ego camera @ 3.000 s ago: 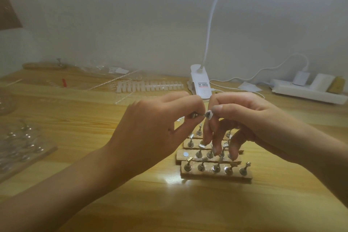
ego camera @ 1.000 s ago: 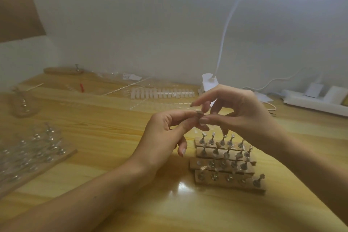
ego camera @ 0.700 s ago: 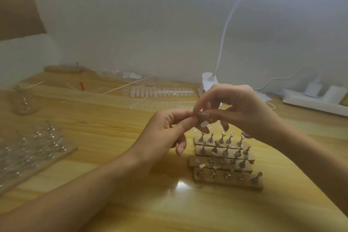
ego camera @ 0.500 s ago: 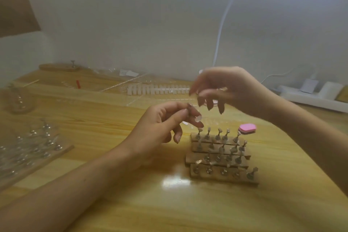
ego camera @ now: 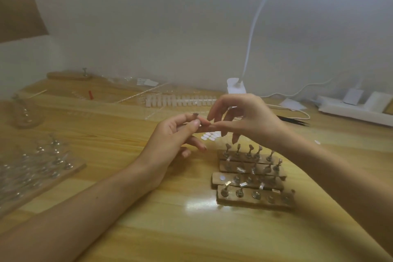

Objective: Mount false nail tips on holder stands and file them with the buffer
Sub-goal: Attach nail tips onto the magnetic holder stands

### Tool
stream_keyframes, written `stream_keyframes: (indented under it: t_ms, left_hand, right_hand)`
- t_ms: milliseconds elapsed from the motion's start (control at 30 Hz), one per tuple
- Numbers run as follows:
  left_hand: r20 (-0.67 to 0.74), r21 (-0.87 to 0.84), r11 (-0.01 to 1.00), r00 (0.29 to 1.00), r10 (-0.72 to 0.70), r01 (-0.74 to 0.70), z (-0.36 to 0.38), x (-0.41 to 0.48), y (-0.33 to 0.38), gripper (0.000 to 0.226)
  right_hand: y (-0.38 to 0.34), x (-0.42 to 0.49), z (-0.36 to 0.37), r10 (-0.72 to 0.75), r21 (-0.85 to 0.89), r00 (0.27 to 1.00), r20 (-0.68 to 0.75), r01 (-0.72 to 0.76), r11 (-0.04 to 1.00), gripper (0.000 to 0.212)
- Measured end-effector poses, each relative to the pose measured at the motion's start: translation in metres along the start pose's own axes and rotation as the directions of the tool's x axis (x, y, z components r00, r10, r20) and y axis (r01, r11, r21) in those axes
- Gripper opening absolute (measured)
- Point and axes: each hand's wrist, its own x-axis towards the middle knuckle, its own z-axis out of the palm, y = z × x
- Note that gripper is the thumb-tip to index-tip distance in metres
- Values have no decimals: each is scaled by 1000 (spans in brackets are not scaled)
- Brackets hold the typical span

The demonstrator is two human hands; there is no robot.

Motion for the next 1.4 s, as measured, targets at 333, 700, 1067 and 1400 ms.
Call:
stream_keyframes:
  t_ms: [333, 700, 1067, 1400]
  left_hand:
    - [51, 141, 988, 997, 62, -69, -6, 1, 6, 8]
    - [451, 522, 775, 887, 103, -356, 0, -2, 3, 12]
    - [475, 463, 831, 878, 59, -307, 0, -3, -2, 7]
    - [454, 459, 844, 890, 43, -276, 1, -5, -3, 24]
  right_hand:
    - [29, 23, -17, 194, -11, 974, -119, -196, 980, 10]
    - [74, -45, -82, 371, -444, 929, 3, -331, 833, 31]
    - [73, -31, -83, 466, -508, 885, 8, -398, 764, 19]
    - [72, -40, -93, 311, -302, 943, -117, -332, 894, 31]
